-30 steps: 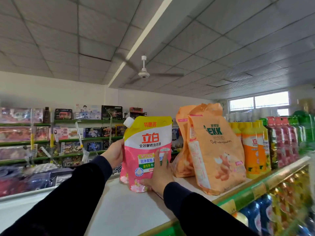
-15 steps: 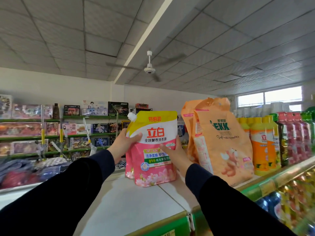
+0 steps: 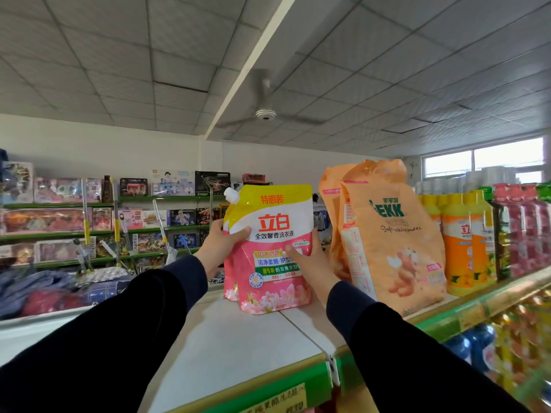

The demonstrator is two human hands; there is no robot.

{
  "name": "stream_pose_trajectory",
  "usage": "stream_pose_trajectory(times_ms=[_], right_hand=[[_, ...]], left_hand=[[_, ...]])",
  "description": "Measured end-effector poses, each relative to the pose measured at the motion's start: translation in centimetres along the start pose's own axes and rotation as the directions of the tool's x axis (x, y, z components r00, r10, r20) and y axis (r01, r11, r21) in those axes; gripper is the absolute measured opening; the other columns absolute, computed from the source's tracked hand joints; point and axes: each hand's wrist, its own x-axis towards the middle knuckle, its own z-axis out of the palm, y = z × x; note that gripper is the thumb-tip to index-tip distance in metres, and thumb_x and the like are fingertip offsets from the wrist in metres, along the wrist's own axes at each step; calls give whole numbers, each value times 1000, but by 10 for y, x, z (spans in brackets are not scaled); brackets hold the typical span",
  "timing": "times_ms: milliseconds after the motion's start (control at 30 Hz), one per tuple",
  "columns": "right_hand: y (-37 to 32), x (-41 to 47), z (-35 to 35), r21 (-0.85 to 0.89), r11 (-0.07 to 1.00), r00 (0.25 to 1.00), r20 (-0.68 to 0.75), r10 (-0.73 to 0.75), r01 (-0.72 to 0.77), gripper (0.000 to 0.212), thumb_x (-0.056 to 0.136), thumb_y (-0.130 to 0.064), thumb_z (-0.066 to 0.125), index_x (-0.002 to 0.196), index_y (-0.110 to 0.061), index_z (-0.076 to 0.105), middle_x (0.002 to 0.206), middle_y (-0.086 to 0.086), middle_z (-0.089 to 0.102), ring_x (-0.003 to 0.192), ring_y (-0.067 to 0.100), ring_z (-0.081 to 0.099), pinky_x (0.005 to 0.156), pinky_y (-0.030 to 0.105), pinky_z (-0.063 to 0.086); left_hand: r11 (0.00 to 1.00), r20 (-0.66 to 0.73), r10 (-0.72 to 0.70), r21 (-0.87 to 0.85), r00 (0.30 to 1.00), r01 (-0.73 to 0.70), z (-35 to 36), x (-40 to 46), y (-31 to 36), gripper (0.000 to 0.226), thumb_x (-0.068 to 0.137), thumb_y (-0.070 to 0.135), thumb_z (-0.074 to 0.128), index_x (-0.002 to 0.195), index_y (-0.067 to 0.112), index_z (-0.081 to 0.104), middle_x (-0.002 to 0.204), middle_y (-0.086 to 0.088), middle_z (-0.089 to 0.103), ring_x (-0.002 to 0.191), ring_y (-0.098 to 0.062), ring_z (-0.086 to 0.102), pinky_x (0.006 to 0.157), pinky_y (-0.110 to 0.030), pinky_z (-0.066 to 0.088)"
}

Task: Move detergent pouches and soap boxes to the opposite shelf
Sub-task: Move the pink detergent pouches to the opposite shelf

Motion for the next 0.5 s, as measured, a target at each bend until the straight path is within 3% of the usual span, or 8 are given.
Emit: stream_pose_trajectory(times_ms=[100,200,300,400,500], right_hand=[[0,-4,-1,-6,1000,1000,4,5,-5,77,92,-36,71,154,-38,25,133,-6,64,114,17,67,95,46,58],[0,-9,-4,3,1000,1000,7,-2,2,69,93,-34,70,150,-37,31,130,-6,65,110,14,68,95,45,58],[-4,-15,-7,21,1000,1000,21,8,-9,67,95,-31,68,150,-36,30,123,-9,65,107,14,69,93,44,59],[-9,-24,-9,6,1000,999,30,-20,20,46,96,-29,67,133,-41,41,122,-8,68,106,13,69,93,44,59],[-16,-33,-11,-18,997,997,25,-72,72,36,97,-28,65,125,-41,47,121,-8,69,110,15,69,96,46,58]], left_hand=[[1000,-11,-17,8,1000,17,-1,-1,-2,82,87,35,78,149,18,27,121,-3,62,94,-18,70,56,-25,57],[999,-3,-33,14,999,33,-2,-2,-3,88,87,34,79,152,18,22,119,-1,62,93,-19,71,50,-23,56],[1000,-20,-13,4,1000,13,0,-7,-1,94,87,30,79,156,18,17,129,-4,58,96,-18,68,55,-25,56],[997,-77,69,22,995,-68,2,-13,1,103,86,29,80,161,21,10,154,-8,43,115,-26,60,72,-34,57],[977,-150,175,149,973,-153,5,-24,3,109,82,35,84,162,26,11,164,-7,31,142,-32,44,106,-56,47]])
